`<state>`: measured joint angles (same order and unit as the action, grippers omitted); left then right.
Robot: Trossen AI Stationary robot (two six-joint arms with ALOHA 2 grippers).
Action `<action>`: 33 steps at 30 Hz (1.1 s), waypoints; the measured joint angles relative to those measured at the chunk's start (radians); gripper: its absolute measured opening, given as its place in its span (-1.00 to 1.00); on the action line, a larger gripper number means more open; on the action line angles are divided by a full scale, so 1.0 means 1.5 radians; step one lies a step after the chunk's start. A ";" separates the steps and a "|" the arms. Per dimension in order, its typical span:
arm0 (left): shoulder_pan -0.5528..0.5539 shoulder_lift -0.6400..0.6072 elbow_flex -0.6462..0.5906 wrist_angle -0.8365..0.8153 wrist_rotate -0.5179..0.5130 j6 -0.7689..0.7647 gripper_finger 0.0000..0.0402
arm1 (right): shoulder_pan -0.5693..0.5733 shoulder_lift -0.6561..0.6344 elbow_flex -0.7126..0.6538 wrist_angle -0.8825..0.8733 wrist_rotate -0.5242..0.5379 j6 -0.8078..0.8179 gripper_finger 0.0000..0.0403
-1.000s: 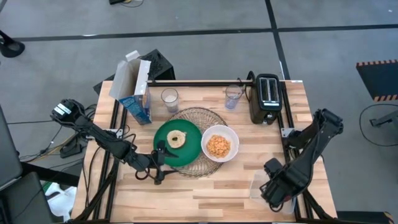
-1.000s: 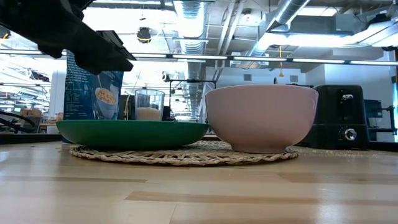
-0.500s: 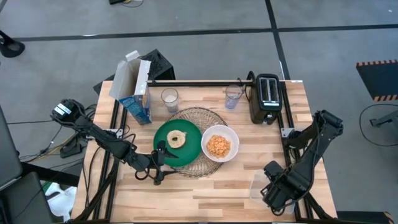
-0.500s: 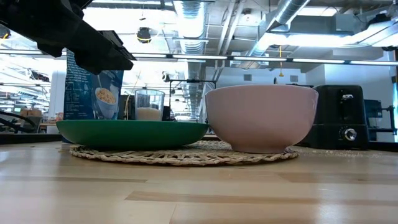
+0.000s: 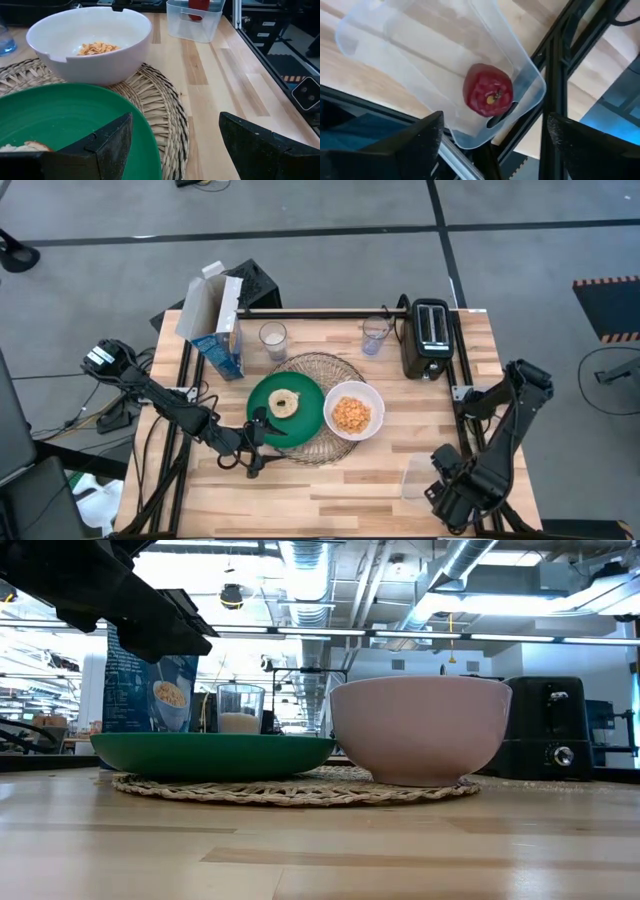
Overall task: Arrange a breakfast setting
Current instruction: Put the apple on the brown tablemat at the top right of the green plate
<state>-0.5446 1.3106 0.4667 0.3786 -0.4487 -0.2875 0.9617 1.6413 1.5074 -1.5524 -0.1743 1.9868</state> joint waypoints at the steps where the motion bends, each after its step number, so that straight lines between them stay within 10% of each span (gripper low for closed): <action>1: 0.000 0.000 0.000 0.000 0.000 -0.001 0.40 | 0.004 0.000 0.000 -0.001 0.000 0.005 0.94; 33: -0.001 0.000 0.000 0.000 0.013 0.009 0.40 | 0.030 -0.001 -0.141 0.155 -0.026 0.021 0.91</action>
<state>-0.5453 1.3106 0.4664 0.3790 -0.4297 -0.2744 1.0073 1.6402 1.2956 -1.3198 -0.2132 2.0190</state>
